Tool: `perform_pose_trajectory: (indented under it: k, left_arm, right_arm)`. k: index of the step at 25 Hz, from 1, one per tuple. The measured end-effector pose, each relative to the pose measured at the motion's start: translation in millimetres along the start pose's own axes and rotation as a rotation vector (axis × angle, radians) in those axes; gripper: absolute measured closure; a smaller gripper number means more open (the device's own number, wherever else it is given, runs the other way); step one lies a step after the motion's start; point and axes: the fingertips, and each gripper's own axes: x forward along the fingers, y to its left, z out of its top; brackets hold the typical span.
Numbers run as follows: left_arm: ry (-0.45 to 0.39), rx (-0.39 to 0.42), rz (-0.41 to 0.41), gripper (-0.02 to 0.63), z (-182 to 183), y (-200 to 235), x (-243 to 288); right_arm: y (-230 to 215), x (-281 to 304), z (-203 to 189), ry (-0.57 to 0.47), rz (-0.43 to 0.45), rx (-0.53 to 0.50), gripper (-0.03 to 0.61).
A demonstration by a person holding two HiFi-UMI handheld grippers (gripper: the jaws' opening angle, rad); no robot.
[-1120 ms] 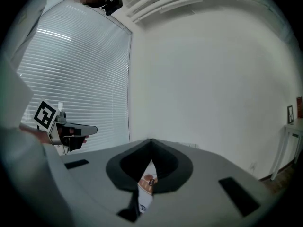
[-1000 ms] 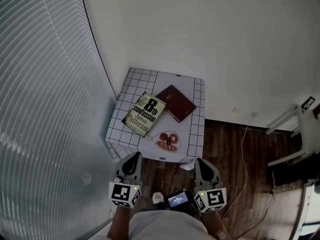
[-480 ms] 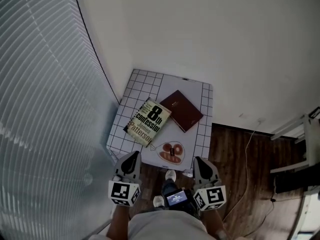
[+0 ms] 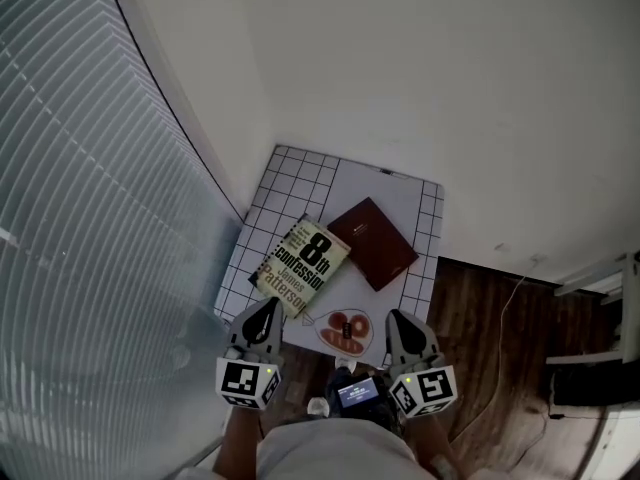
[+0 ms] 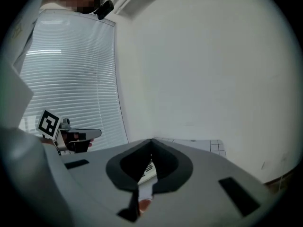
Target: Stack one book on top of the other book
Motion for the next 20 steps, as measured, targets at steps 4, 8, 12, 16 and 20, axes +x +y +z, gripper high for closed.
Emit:
perform_pose_trajectory:
  k: [4,8,12,16,20]
  left_arm:
    - [0.017,0.005,0.003,0.606,3.1,2.4,22.7]
    - [0.019,0.002,-0.016,0.606,11.5,-1.0,42.5]
    - [0.039,0.011,-0.03,0.606,5.3,-3.6,57.7]
    - [0.077,0.003,-0.049,0.606,-12.3,-3.5,72.2]
    - [0.133,-0.031,-0.08,0.606,-31.7,-2.1,89.7]
  right_arm:
    - [-21.0,14.7,-1.9,0.02,0.0,0.029,0.574]
    - [-36.7,27.5,-4.4,0.043,0.01,0.045,0.575]
    - [-49.8,39.7,-12.4,0.072,0.003,0.048,0.574]
    - [-58.0,47.2,-29.4,0.109,-0.021,0.054,0.574]
    - [-65.0,59.5,-41.5,0.153,-0.05,0.067,0.574]
